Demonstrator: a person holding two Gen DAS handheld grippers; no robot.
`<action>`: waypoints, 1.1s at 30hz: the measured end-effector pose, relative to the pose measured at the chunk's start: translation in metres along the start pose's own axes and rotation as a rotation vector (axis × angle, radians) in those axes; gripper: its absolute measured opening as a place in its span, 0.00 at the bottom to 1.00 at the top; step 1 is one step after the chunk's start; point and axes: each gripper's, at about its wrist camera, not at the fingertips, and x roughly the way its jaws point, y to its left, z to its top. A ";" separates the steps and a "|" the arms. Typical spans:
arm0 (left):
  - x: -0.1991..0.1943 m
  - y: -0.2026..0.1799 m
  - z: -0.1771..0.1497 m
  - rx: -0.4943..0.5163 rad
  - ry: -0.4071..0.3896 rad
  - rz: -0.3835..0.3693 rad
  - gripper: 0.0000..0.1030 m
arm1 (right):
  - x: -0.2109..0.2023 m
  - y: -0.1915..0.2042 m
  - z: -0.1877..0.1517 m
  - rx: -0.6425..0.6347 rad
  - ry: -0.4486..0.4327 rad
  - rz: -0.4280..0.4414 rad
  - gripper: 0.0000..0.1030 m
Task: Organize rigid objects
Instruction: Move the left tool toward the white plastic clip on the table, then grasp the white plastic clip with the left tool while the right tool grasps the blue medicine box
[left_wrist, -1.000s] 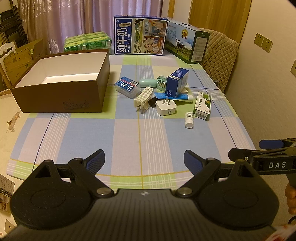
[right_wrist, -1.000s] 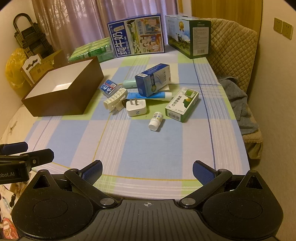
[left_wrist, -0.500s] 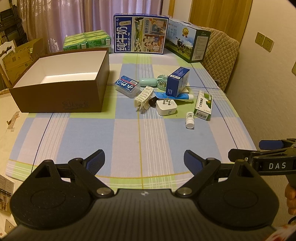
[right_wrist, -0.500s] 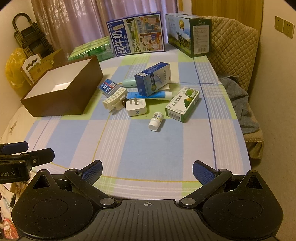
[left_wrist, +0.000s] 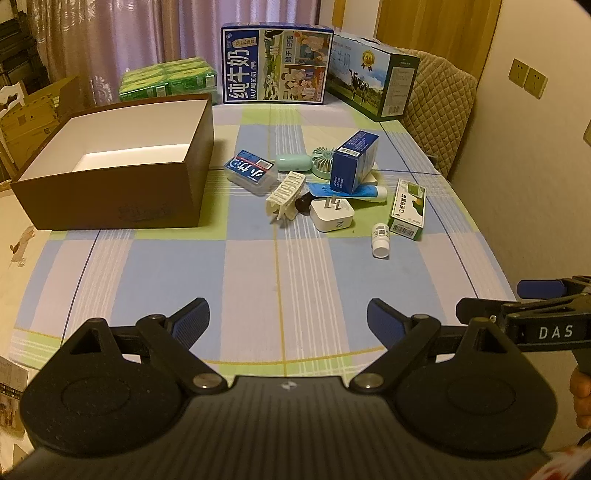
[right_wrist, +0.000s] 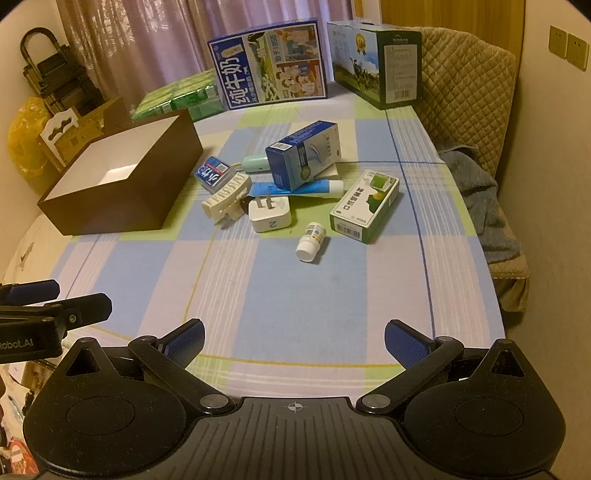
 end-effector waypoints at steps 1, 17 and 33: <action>0.002 0.000 0.001 0.000 0.001 0.001 0.88 | 0.001 -0.001 0.001 0.003 0.001 -0.001 0.98; 0.059 0.014 0.047 0.069 0.032 -0.043 0.88 | 0.030 -0.020 0.025 0.081 0.008 -0.051 0.98; 0.144 0.026 0.103 0.242 0.065 -0.139 0.73 | 0.075 -0.040 0.054 0.223 -0.019 -0.123 0.98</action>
